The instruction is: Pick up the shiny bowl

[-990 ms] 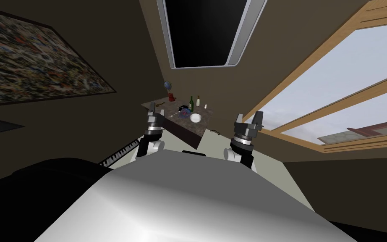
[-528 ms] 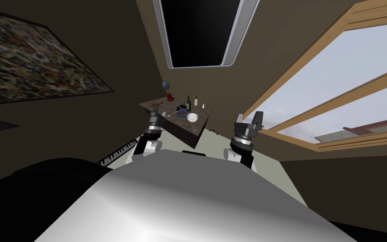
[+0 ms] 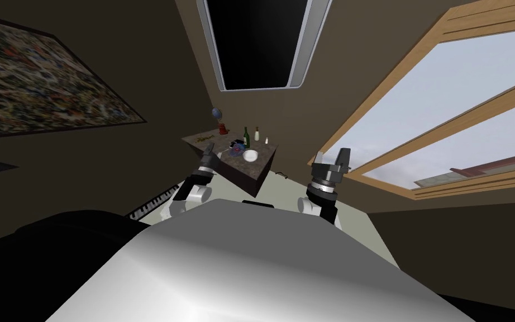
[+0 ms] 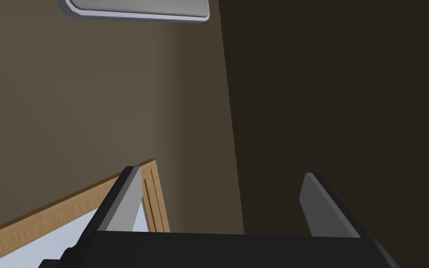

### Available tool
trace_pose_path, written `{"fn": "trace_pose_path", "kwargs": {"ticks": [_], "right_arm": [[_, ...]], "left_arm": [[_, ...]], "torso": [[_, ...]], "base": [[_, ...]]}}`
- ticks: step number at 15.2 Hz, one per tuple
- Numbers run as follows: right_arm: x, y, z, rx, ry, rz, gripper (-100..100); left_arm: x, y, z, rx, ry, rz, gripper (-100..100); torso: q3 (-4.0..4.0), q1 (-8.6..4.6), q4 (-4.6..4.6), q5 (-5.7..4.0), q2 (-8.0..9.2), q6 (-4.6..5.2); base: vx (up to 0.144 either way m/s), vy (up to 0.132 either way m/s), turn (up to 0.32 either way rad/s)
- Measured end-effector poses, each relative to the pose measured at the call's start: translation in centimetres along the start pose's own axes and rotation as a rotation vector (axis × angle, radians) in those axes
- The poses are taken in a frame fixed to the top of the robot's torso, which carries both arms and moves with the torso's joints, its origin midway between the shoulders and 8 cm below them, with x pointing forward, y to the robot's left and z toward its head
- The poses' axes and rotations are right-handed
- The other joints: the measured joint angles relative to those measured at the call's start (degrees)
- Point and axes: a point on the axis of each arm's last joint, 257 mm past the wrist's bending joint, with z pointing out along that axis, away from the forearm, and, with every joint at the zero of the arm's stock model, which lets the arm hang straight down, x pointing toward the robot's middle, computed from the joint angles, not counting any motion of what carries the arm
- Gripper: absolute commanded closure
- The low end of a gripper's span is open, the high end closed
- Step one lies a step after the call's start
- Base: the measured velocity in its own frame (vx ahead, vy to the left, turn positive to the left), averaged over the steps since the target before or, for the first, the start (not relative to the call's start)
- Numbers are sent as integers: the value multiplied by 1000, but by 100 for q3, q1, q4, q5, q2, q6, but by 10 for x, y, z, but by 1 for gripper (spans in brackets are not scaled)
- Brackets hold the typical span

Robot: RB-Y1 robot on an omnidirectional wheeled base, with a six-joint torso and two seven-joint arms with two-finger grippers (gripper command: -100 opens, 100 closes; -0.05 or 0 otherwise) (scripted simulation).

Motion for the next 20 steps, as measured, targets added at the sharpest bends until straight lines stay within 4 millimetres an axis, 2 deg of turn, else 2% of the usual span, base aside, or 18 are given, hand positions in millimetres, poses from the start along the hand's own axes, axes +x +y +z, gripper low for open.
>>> {"fn": "trace_pose_path", "kwargs": {"ticks": [6,11,20], "right_arm": [[0,0,0,0,0,0,0],[0,0,0,0,0,0,0],[0,0,0,0,0,0,0]], "left_arm": [[-10,29,0,-117,15,-17,-100],[-22,59,-2,-238,23,-36,-100],[-42,105,-16,-441,19,-69,-100]], "torso": [[-4,10,-2,3,-7,0],[-5,-4,-2,-1,-9,0],[-10,9,-4,2,-18,0]], "base": [[17,-99,-9],[22,-145,-10],[35,-103,-10]]}}
